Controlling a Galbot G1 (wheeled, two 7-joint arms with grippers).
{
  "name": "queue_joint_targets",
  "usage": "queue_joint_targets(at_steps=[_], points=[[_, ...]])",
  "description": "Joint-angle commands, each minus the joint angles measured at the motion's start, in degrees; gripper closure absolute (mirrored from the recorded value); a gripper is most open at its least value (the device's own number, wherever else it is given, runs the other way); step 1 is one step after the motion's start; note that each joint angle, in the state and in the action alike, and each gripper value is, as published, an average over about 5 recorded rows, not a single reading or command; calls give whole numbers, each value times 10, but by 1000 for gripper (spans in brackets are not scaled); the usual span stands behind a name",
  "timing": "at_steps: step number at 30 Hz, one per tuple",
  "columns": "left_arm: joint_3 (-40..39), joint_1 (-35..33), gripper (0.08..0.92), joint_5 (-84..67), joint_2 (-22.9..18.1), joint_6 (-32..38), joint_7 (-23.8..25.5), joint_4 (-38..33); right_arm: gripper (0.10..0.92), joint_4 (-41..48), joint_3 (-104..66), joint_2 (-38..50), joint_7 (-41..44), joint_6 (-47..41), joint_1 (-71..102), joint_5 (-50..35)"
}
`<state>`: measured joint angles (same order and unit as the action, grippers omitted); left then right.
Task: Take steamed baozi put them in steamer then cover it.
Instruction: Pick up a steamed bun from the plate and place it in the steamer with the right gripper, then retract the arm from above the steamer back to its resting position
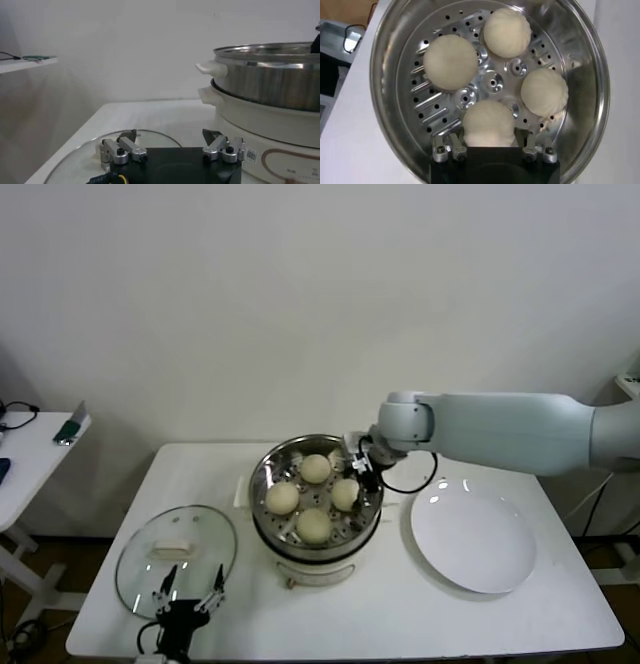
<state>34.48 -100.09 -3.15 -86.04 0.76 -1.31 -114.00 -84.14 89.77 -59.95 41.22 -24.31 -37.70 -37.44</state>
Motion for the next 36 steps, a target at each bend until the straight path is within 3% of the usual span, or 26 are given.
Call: queue_joint_targets(at_steps=[1,6,9,13,17,21,29,36], points=[[0,-1,177,0,1,0,0,-2,305,5,-12,4,4,14,-2,-21],[0,-1,177,0,3,0,1,-6,214,5,-13,31,41,47,-72,-86],[0,-1,177,-1,5,0,2,-7,204,9,-33,61,47,53,-102,-127],[0,0,177,-8,9,1,4,-9,203,5,-131,127,-42,37,-58,-200],[1,1,177,-18,16,6,8,-12,202,-34,-339,220,-217,35,115,-209],[3,6,177,-20,23,7,2,-12,203,-65,-502,305,-295,66,287,-150],[10,28,177,-6,31,4,-19,-4,203,-114,-750,404,-347,184,630,-86],[14,38,177,32,37,4,-32,1,203,-144,-1163,319,-322,261,1066,-6]])
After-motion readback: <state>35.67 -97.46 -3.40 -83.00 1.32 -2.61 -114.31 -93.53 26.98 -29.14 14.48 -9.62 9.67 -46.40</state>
